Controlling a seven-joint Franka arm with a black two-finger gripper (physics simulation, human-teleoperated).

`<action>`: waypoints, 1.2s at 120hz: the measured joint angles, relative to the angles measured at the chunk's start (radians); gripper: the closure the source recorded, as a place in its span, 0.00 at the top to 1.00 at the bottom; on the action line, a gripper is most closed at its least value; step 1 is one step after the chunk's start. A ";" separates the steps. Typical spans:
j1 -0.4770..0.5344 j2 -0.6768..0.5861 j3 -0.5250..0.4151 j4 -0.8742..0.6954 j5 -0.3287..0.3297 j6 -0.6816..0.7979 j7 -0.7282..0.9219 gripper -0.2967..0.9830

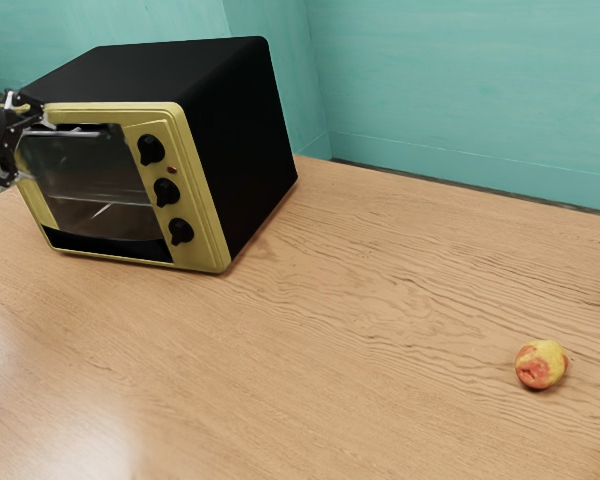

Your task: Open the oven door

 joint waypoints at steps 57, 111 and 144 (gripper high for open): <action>-0.009 0.042 0.001 0.043 0.011 0.035 0.012 0.77; -0.011 0.083 0.001 0.041 0.011 0.045 0.011 0.77; 0.006 -0.216 0.005 -0.291 -0.001 0.070 0.016 0.77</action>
